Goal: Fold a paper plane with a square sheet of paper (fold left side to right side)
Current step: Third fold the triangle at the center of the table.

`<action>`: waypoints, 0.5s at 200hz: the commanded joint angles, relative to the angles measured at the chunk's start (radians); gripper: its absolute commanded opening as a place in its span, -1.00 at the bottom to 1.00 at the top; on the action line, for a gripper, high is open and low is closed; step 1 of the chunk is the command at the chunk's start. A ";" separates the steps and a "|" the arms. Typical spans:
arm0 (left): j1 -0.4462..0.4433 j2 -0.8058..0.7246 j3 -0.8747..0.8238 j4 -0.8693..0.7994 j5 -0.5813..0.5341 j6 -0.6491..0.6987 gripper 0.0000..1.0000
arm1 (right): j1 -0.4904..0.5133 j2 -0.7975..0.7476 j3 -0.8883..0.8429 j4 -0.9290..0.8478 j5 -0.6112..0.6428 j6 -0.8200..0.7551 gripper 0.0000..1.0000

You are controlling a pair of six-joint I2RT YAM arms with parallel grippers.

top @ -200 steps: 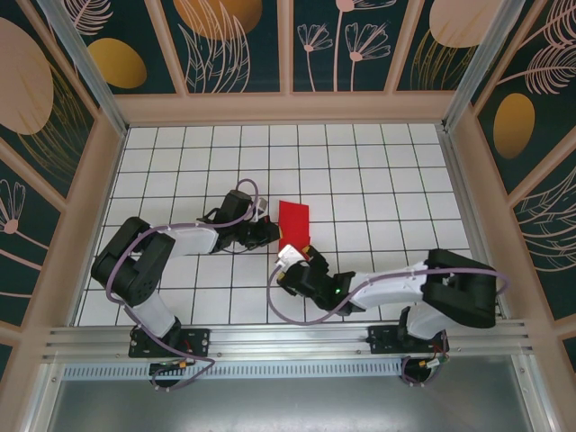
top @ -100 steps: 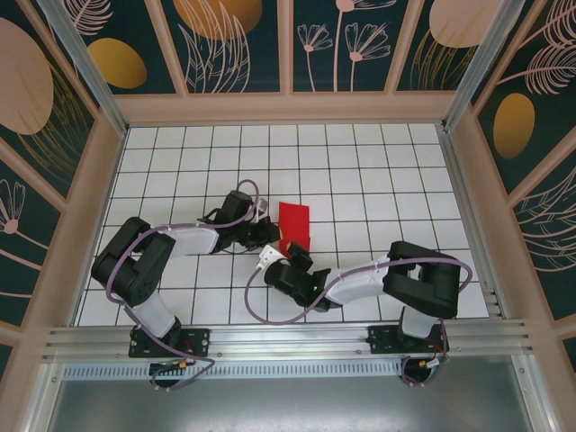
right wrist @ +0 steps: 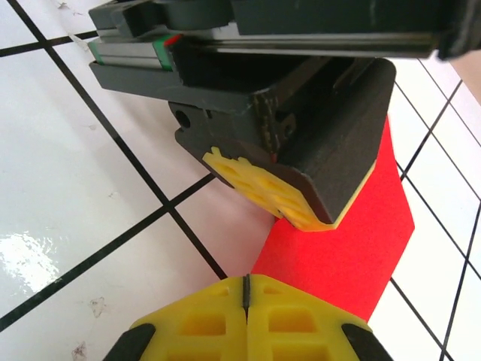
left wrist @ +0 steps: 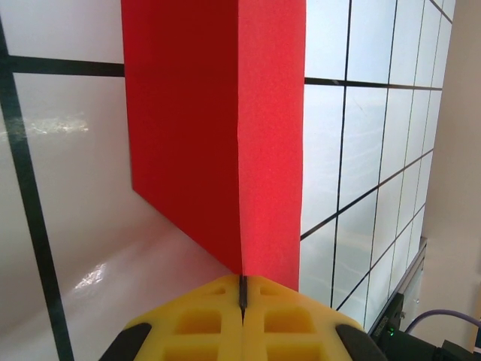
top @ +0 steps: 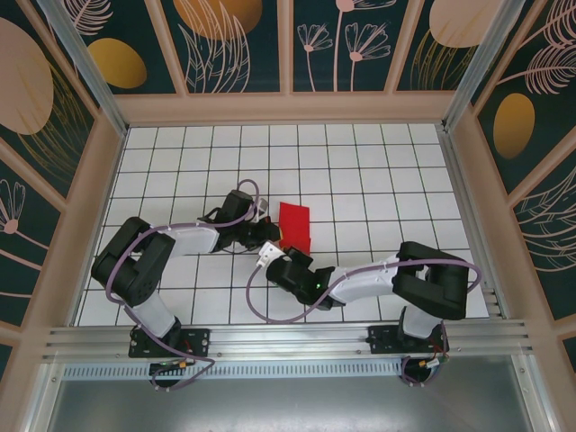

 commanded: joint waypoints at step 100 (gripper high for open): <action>0.079 -0.060 0.143 -0.207 -0.026 0.165 -0.09 | -0.050 -0.049 -0.044 -0.010 -0.145 0.104 -1.00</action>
